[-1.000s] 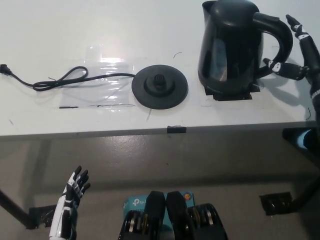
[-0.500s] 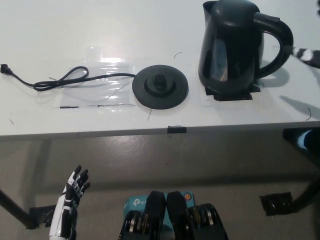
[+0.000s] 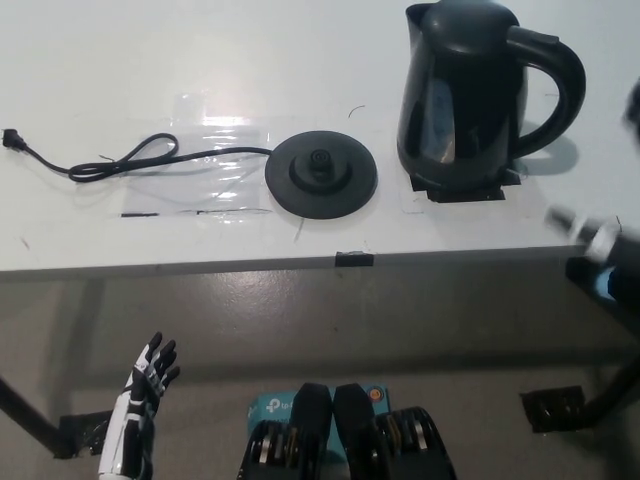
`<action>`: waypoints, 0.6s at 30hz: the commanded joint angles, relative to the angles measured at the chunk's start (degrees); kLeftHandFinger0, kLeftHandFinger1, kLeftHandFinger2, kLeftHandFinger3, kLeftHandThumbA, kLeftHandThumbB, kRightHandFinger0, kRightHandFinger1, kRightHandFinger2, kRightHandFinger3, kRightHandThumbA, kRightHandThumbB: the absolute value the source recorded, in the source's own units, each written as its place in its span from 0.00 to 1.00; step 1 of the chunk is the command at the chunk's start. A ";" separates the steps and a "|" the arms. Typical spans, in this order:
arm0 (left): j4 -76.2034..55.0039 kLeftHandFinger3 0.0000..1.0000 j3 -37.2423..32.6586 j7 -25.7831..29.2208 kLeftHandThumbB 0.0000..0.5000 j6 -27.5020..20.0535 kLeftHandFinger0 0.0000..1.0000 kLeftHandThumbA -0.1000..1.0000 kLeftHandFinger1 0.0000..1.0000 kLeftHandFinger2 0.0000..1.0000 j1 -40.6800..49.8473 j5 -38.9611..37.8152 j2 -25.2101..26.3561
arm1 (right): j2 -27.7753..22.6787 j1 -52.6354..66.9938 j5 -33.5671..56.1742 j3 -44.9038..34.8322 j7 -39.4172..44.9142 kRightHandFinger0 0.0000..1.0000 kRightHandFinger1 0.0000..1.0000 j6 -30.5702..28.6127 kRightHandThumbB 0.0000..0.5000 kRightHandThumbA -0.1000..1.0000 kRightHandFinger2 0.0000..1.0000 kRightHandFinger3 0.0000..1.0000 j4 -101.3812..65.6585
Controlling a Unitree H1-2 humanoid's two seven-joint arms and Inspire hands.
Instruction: Use the right hand to grab the handle of the kettle from the base and place it on the right side
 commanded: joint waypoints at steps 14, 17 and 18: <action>2.41 1.00 -2.25 0.66 1.00 -2.24 1.00 1.00 1.00 1.00 -6.40 2.71 1.97 | 7.39 14.13 -11.28 4.78 -2.32 1.00 1.00 -9.09 0.48 1.00 1.00 1.00 16.25; 3.41 1.00 -1.35 1.67 1.00 -2.24 1.00 1.00 1.00 1.00 -6.70 2.92 2.23 | 7.49 12.64 -8.89 4.78 -1.15 1.00 1.00 -8.93 0.47 1.00 1.00 1.00 18.96; 3.94 1.00 -1.09 1.87 1.00 -2.24 1.00 1.00 1.00 1.00 -7.09 2.96 2.39 | 7.58 11.97 -9.11 4.64 -1.47 1.00 1.00 -9.14 0.45 0.98 1.00 1.00 19.85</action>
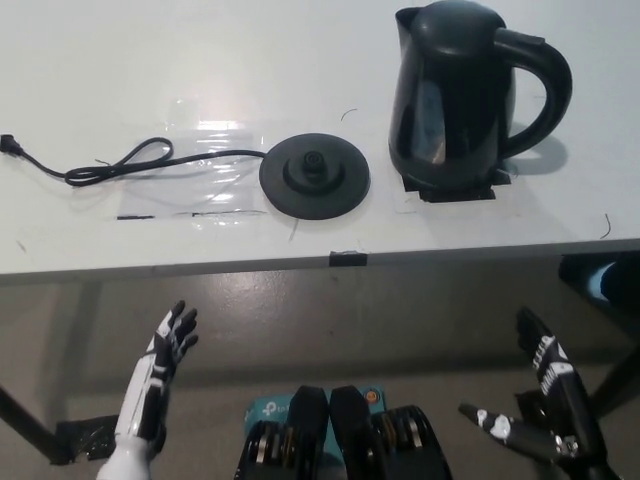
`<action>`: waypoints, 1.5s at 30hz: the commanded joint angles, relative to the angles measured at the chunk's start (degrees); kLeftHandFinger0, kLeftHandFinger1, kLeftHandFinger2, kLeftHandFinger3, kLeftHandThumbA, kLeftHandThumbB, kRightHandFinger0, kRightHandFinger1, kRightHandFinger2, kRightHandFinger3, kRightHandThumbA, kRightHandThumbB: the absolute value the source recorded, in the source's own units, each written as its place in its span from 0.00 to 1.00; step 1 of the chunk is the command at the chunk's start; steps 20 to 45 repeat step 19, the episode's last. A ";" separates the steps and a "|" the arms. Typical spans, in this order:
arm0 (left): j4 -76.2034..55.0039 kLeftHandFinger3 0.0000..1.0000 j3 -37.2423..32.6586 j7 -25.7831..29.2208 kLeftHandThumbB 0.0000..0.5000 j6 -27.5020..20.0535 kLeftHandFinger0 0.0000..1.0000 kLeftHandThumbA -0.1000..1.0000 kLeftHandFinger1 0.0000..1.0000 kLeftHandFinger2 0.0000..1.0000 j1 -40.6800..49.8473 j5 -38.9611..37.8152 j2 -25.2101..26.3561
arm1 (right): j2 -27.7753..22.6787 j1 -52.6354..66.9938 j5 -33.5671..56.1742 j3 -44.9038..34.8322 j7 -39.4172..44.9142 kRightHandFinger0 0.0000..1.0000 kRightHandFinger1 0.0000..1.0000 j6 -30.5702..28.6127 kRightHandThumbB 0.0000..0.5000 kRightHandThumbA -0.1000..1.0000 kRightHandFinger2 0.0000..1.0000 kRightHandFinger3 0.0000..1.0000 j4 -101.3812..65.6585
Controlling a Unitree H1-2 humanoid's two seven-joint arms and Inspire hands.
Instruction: Use the right hand to grab the handle of the kettle from the base and place it on the right side
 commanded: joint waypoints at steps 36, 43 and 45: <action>3.44 1.00 1.14 0.63 0.99 -2.08 1.00 1.00 1.00 1.00 -1.70 0.88 1.66 | 0.28 -3.68 -1.34 -1.51 -2.47 1.00 1.00 -5.00 0.36 0.91 1.00 1.00 4.94; 3.44 1.00 1.14 0.63 0.99 -2.08 1.00 1.00 1.00 1.00 -1.70 0.88 1.66 | 0.28 -3.68 -1.34 -1.51 -2.47 1.00 1.00 -5.00 0.36 0.91 1.00 1.00 4.94; 3.44 1.00 1.14 0.63 0.99 -2.08 1.00 1.00 1.00 1.00 -1.70 0.88 1.66 | 0.28 -3.68 -1.34 -1.51 -2.47 1.00 1.00 -5.00 0.36 0.91 1.00 1.00 4.94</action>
